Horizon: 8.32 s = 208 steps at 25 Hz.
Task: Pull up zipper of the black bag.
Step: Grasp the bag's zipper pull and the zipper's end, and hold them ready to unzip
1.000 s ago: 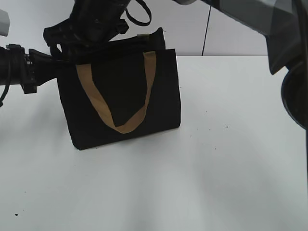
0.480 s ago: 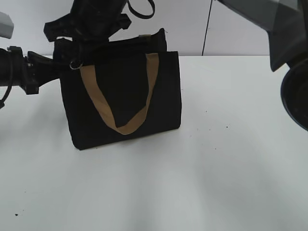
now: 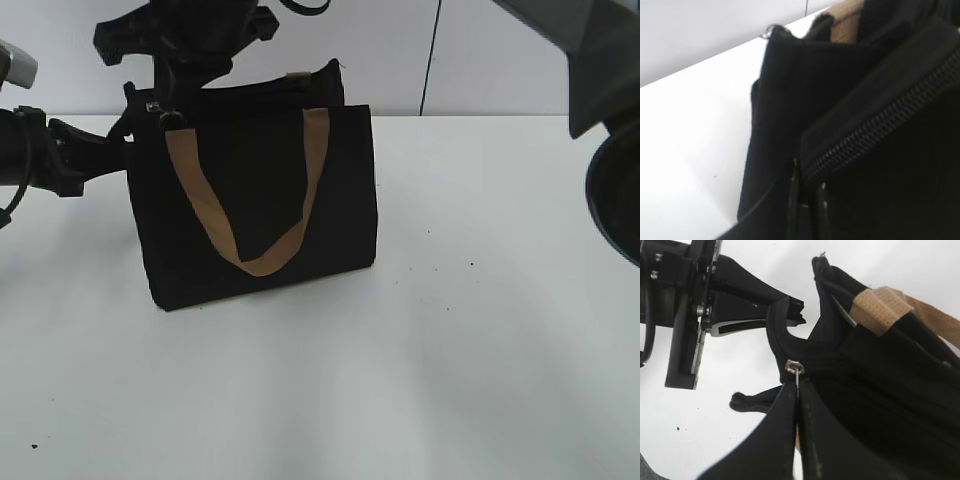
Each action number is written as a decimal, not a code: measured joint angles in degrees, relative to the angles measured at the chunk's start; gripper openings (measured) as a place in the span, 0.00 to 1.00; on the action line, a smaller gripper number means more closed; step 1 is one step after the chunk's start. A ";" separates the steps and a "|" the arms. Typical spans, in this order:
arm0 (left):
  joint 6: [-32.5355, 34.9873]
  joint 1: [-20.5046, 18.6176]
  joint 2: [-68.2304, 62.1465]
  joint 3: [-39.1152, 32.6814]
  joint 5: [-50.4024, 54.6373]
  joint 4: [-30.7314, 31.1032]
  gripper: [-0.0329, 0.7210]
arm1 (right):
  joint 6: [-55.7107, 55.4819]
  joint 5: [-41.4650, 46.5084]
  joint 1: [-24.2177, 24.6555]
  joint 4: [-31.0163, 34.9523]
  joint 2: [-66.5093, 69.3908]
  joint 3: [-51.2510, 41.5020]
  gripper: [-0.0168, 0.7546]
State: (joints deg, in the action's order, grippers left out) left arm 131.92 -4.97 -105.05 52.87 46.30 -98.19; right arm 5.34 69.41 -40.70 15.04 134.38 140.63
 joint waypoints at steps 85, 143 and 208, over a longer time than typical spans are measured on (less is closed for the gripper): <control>-3.16 0.04 0.02 0.00 1.12 4.97 0.08 | -2.92 -2.44 1.58 6.63 4.28 0.38 0.42; -3.16 0.04 0.02 0.00 2.67 4.97 0.08 | -11.72 -4.82 3.11 11.00 4.67 0.38 0.43; -9.80 0.21 0.69 0.00 -10.36 6.72 0.07 | -0.33 0.23 7.77 16.16 2.17 0.38 0.39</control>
State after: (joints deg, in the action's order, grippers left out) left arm 122.13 -4.76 -104.37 52.87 35.94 -91.46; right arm 5.00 69.64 -32.93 31.20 136.55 141.00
